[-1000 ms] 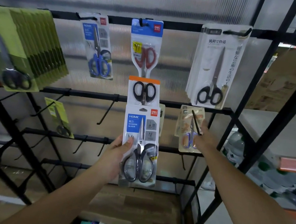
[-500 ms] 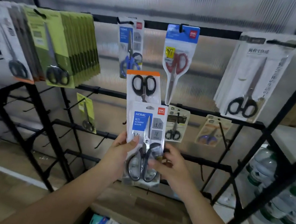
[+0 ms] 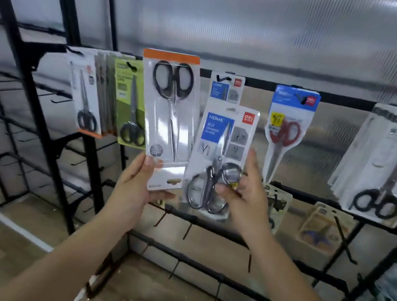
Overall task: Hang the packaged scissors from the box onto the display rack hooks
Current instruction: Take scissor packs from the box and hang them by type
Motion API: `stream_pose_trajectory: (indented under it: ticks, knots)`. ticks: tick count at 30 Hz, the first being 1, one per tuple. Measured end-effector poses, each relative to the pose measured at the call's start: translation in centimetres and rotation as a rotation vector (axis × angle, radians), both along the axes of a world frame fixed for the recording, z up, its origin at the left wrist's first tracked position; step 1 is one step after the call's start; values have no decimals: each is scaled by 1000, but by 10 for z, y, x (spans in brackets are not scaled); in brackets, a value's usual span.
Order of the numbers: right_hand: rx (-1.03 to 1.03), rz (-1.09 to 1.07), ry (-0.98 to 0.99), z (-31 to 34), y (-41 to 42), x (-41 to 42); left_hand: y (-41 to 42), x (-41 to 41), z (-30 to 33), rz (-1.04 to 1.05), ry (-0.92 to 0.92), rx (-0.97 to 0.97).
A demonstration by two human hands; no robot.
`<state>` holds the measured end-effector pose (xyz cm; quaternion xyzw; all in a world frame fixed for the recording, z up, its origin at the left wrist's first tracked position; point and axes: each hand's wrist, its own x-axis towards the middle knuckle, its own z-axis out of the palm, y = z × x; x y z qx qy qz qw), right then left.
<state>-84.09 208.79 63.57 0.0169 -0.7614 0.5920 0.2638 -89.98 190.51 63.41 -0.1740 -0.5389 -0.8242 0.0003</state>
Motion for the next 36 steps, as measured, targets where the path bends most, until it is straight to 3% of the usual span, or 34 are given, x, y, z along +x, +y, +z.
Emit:
stream_pose_trajectory:
  ticks: [9,21,25,30,31,33,34,36]
  knots:
    - [320,-202,-102,80,-4,-86,-51,-43,15,-40,96,-102]
    - [203,-375,-167,67,-12,-97,-77,-74,9,-116,38,-74]
    - [344,-458,-191,77,-7,-122,-81,-77,13,-143,0,-60]
    - [470,-475,-395,92,-5,-140,-90,-82,22,-160,7,-90]
    - [483,-516,-365,94,-8,-138,-96,-84,24,-158,35,-119]
    - [476,-630,-89,101,-21,-125,-112,-92,33,-127,138,-237]
    - [499,-644,97,104,-33,-115,-124,-98,38,-90,228,-360]
    - [732,-541,337,112,-63,-94,-148,-111,51,-28,438,-720]
